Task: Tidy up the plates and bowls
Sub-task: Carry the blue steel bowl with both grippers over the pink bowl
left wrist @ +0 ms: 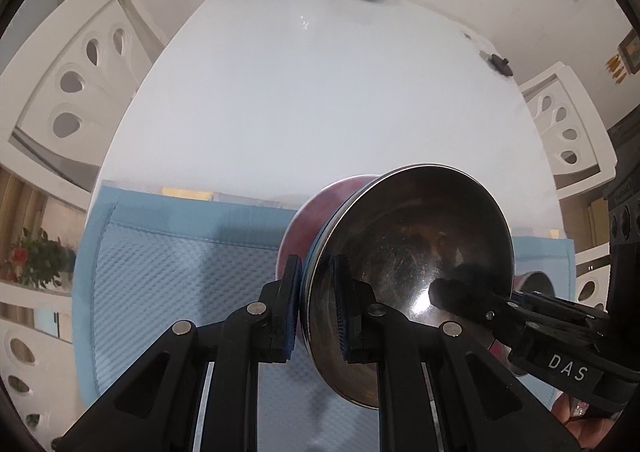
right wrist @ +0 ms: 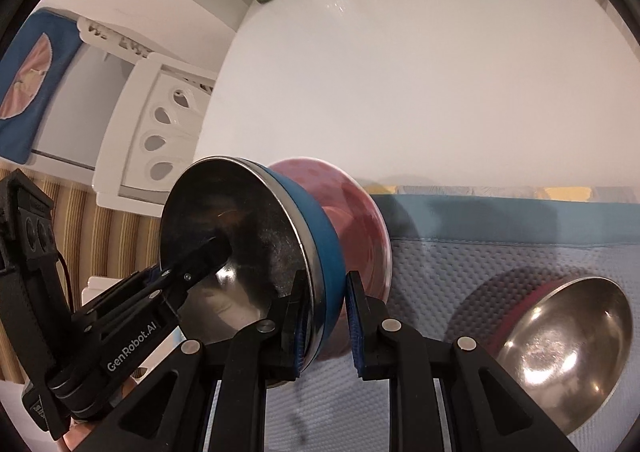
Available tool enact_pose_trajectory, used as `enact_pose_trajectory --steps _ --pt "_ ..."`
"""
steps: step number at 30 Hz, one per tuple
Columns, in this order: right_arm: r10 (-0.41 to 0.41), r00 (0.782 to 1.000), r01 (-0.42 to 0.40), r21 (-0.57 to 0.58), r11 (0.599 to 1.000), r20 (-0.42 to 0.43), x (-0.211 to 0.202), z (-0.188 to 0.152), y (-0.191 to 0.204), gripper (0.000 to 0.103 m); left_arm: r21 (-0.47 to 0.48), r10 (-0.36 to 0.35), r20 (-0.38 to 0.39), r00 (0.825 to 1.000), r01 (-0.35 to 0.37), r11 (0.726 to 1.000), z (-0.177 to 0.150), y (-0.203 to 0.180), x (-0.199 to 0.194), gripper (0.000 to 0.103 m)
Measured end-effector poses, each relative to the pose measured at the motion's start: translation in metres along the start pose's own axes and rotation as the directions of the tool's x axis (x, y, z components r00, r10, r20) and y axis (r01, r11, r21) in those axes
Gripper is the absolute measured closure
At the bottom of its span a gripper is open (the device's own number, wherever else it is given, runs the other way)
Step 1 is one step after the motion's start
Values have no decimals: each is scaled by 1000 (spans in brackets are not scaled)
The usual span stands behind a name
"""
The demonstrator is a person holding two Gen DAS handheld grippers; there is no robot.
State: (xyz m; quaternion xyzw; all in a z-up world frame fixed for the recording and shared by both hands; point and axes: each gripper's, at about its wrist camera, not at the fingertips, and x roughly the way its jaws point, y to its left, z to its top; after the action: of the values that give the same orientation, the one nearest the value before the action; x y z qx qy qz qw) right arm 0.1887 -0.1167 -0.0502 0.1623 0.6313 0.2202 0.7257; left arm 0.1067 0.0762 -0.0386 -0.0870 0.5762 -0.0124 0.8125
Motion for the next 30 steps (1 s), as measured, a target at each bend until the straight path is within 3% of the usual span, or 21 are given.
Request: enact_pose_trajectory --steps 8,30 --pt "-30 1000 30 -7 1000 5 12 4 1 85 9 -2 -21 1000 2 1000 -1 2 17 91" --pt "-42 999 42 10 999 -3 7 4 -2 85 -1 11 -12 1000 -11 1000 0 8 8 87"
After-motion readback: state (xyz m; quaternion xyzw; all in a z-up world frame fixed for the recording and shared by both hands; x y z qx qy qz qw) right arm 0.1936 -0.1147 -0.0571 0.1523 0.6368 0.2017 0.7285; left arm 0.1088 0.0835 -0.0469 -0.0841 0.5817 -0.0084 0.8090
